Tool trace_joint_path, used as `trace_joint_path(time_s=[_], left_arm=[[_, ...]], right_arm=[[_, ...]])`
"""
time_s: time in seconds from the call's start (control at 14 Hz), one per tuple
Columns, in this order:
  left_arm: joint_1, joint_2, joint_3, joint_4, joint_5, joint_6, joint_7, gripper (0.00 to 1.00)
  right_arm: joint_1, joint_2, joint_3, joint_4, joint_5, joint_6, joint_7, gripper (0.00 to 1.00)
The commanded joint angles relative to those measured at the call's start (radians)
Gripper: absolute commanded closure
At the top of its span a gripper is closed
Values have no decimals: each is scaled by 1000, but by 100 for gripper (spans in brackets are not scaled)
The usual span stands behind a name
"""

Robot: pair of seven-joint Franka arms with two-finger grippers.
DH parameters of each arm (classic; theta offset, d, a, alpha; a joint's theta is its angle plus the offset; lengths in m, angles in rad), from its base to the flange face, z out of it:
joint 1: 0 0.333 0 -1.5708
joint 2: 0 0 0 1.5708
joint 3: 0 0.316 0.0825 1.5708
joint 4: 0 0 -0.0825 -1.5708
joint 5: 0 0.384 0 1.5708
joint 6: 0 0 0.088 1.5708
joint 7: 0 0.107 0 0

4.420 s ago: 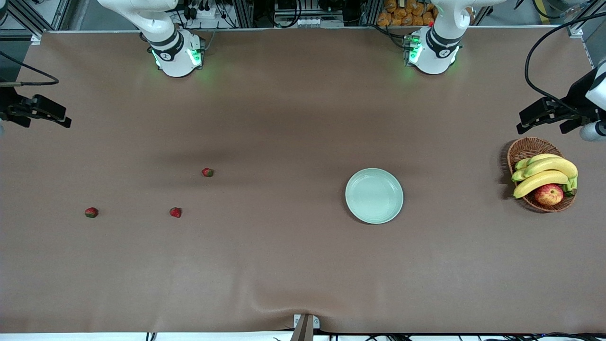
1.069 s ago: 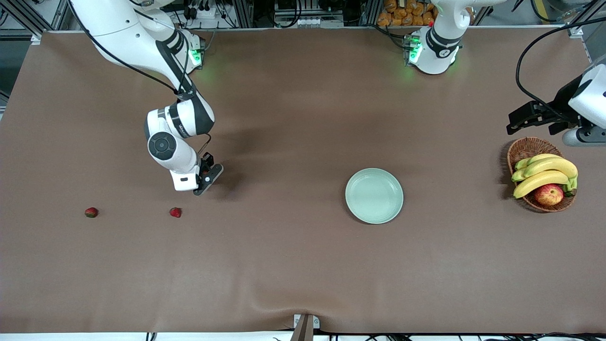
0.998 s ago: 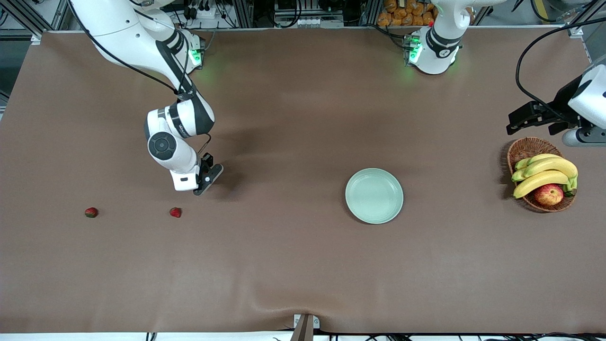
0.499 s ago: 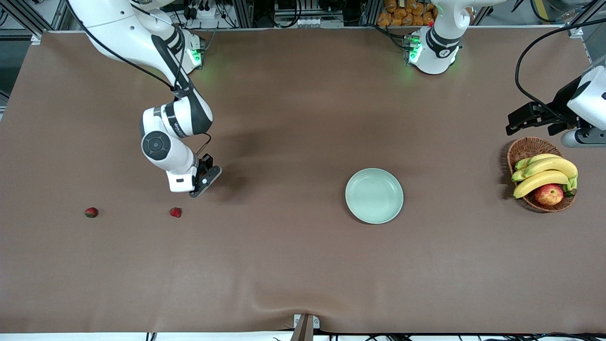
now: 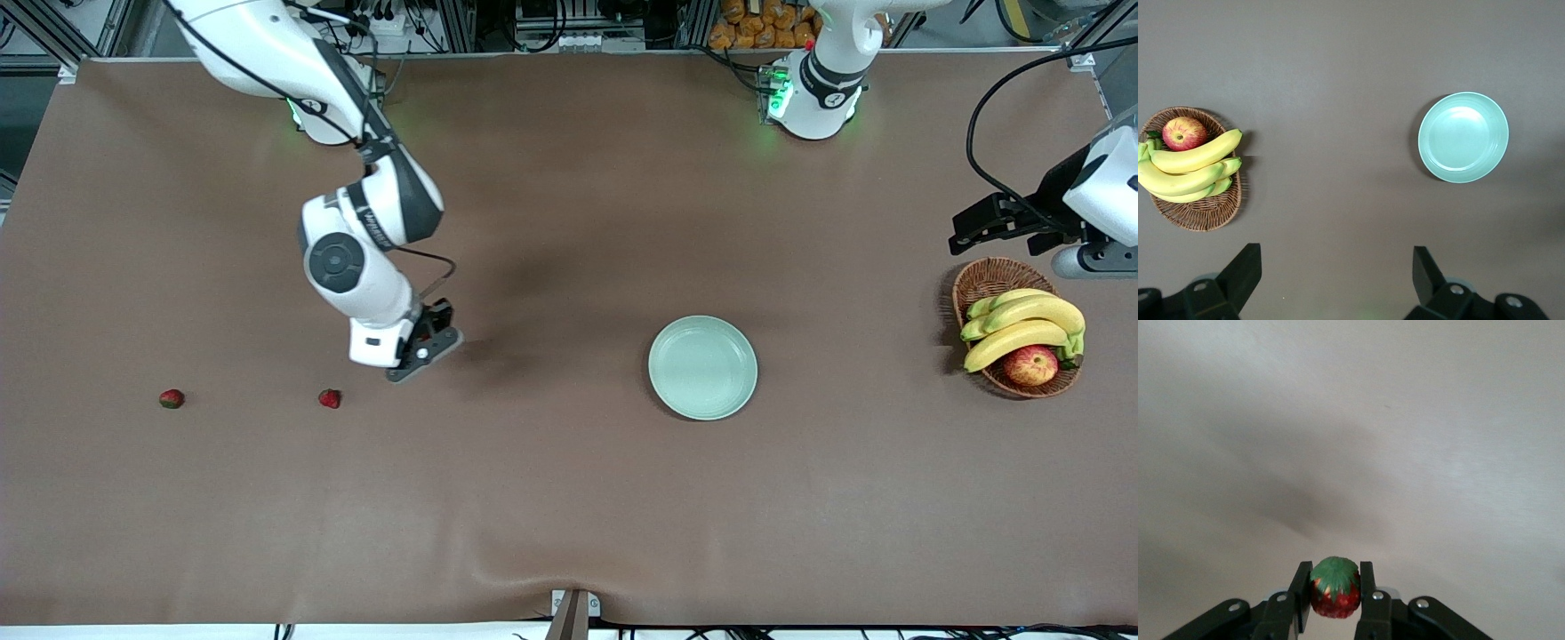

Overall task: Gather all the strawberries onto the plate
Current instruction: 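Lift the strawberry with the right gripper and carry it toward the plate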

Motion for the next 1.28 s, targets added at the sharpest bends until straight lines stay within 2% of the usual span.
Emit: trace_joint_path(time_s=[0.0, 0.14, 0.36, 0.93, 1.14, 1.21], left_arm=[[1, 0, -4, 5, -7, -9, 0, 0], [1, 9, -4, 5, -7, -9, 0, 0], [1, 24, -8, 4, -9, -7, 0, 0], [0, 54, -30, 1, -13, -7, -3, 0], [-14, 72, -31, 4, -16, 0, -5, 0], [-25, 83, -30, 7, -16, 8, -11, 0]], right_arm=[[58, 79, -8, 96, 102, -14, 111, 100], [104, 137, -8, 180, 144, -14, 235, 100], [180, 237, -8, 287, 146, 1, 410, 100], [305, 340, -10, 304, 141, 294, 717, 100], [322, 366, -10, 317, 141, 339, 754, 99], [322, 366, -10, 320, 140, 339, 752, 58]])
